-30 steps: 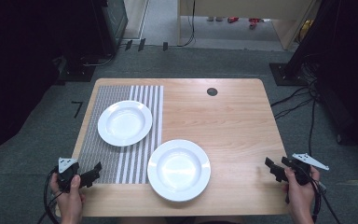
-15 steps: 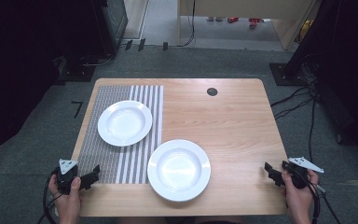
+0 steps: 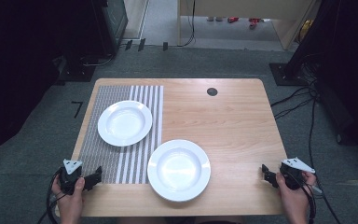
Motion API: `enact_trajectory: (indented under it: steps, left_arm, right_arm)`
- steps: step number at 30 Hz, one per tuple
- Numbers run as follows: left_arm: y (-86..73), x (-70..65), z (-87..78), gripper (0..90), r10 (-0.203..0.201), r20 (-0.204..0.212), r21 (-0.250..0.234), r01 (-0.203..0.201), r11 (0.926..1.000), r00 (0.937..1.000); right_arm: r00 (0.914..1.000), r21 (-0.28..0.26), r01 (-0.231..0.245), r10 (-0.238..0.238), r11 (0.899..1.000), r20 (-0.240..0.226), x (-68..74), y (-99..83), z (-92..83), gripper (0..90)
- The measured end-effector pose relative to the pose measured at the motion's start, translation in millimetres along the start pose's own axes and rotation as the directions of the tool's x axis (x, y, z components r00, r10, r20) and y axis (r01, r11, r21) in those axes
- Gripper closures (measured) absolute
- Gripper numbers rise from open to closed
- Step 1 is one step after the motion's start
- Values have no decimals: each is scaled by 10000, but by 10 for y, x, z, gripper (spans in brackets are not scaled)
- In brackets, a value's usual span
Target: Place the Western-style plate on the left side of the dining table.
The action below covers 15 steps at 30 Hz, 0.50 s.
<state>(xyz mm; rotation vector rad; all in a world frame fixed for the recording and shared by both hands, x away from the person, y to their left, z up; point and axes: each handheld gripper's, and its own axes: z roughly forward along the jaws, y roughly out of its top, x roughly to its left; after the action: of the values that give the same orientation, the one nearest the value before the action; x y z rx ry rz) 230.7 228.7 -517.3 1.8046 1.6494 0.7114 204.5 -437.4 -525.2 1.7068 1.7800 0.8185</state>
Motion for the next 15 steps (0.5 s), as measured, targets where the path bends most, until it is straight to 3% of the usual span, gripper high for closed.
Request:
enact_trajectory:
  steps: [15]
  left_arm:
    - [-10, -1, 8, 118, 126, 16, -101, -126, 9999, 9999]
  right_arm:
    - [10000, 13, 1, -1, 10000, -10, 2, -1, 0, 199]
